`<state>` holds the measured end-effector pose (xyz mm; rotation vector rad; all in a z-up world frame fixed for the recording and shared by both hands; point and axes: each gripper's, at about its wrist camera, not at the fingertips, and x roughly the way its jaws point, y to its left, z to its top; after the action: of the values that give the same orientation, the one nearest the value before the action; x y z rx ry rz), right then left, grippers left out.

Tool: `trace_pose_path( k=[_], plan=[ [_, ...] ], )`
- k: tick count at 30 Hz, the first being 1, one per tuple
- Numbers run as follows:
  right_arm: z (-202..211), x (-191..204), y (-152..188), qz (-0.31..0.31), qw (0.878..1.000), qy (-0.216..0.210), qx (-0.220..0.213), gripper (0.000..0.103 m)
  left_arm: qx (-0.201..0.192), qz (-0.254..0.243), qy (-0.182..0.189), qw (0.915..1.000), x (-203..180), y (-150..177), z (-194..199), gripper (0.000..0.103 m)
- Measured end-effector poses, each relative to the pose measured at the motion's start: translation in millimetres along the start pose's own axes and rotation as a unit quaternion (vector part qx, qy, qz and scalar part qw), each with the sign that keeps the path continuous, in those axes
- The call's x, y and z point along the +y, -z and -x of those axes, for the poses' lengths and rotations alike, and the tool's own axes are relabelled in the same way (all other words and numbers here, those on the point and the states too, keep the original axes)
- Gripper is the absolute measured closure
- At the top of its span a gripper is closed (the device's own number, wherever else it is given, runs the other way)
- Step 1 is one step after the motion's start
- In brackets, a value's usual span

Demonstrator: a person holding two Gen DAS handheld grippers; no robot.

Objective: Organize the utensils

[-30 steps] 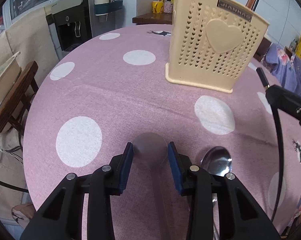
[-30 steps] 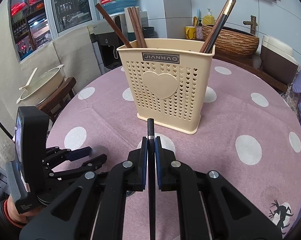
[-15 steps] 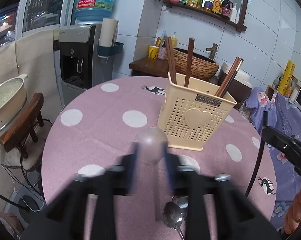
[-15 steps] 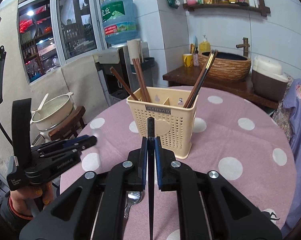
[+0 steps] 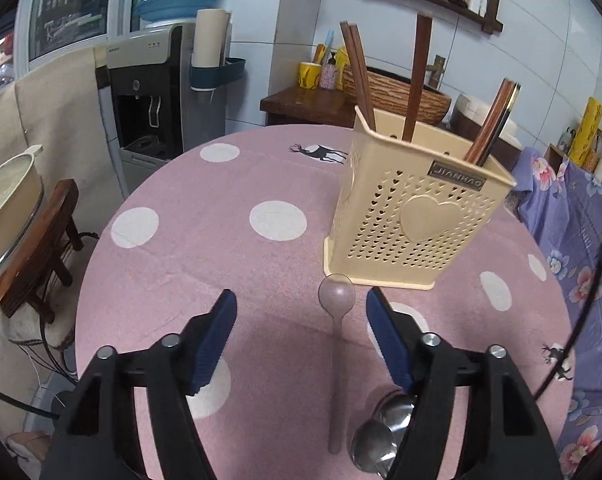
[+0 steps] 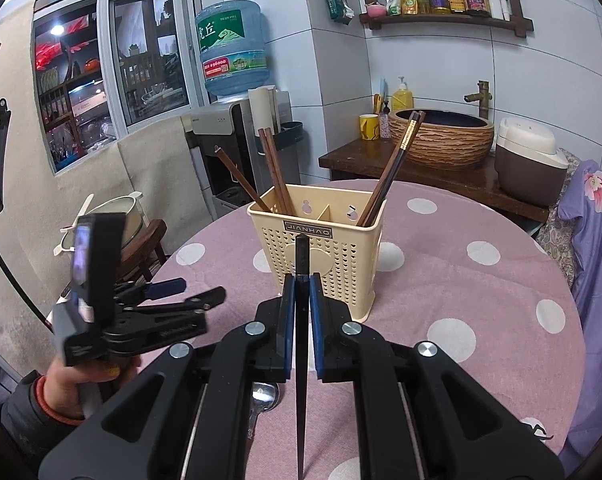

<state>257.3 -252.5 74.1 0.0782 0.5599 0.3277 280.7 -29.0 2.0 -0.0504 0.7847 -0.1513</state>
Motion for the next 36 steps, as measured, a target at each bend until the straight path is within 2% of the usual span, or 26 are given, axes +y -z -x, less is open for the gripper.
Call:
trace_pose_path(
  k=[3,10,14,17,21,25,29,33,36],
  plan=[
    [1.2,0.9,-0.1,0.002,1.000,0.000,-0.002,0.095,0.032,-0.047,-0.003,0.9984,-15.5,-1.2,-27.1,0.036],
    [4.5,-1.4,0.2,-0.004,1.000,0.001,-0.007,0.095,0.085,-0.107,-0.040,0.9899,-41.6,-0.1,-86.2,0.036],
    [4.9,-1.5,0.3,-0.004,1.000,-0.001,-0.007,0.095,0.091,-0.115,-0.049,0.9880,-46.2,1.8,-101.4,0.047],
    [5.0,-2.0,0.9,-0.005,1.000,-0.002,-0.008,0.095,0.091,-0.108,-0.042,0.9890,-45.2,-0.4,-102.0,0.064],
    [4.7,-2.0,1.2,-0.006,1.000,-0.002,-0.008,0.095,0.096,-0.102,-0.043,0.9891,-45.7,0.7,-99.0,0.067],
    [6.7,-1.7,0.7,-0.009,1.000,-0.002,-0.009,0.095,0.077,-0.078,-0.026,0.9937,-38.6,-2.1,-79.7,0.067],
    [10.4,-1.6,-2.8,-0.009,1.000,-0.003,-0.016,0.095,0.029,-0.052,0.004,0.9982,-31.8,-12.0,-36.9,0.067],
    [14.5,-0.1,-6.2,-0.007,1.000,-0.002,-0.023,0.095,-0.021,-0.038,0.018,0.9989,-25.1,-16.9,5.2,0.067],
    [14.5,1.3,-8.0,-0.006,1.000,0.001,-0.024,0.095,-0.039,-0.037,0.023,0.9983,-21.9,-17.3,22.6,0.067]
  ],
)
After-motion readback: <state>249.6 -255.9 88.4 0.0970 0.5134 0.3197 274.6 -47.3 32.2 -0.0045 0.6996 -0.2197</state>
